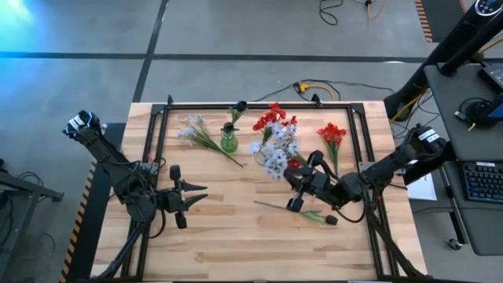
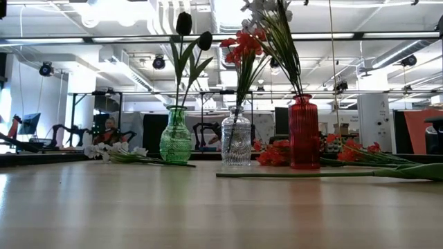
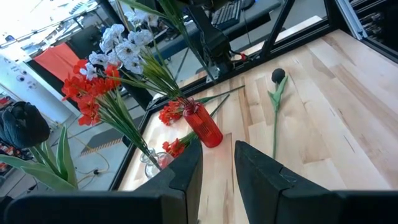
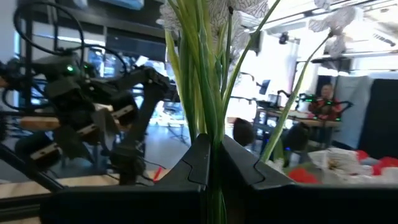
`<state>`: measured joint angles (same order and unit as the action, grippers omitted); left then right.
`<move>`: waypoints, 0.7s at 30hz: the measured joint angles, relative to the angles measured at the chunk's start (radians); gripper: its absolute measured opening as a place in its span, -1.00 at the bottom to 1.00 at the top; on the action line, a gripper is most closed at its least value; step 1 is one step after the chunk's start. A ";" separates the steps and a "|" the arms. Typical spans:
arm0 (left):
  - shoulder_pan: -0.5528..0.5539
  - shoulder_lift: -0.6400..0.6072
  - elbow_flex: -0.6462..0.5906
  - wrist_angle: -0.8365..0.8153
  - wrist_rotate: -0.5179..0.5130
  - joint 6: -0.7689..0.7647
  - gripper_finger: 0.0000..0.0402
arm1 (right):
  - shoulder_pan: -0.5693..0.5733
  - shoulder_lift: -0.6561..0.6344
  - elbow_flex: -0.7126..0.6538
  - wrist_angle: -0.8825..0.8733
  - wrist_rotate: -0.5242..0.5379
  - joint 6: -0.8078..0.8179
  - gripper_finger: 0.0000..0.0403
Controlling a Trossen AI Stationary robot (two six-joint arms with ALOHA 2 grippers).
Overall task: Sort flowers into vase by color
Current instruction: Put the bottom white flowers into the red vase
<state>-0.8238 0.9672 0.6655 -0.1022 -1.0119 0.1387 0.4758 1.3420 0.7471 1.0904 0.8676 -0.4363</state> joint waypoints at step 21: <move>0.000 0.000 0.000 -0.005 0.000 -0.001 -0.61 | 0.050 0.002 -0.115 0.398 0.058 -0.262 -0.94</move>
<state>-0.8238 0.9672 0.6655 -0.1068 -1.0122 0.1375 0.5259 1.3437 0.6319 1.4881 0.9253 -0.6987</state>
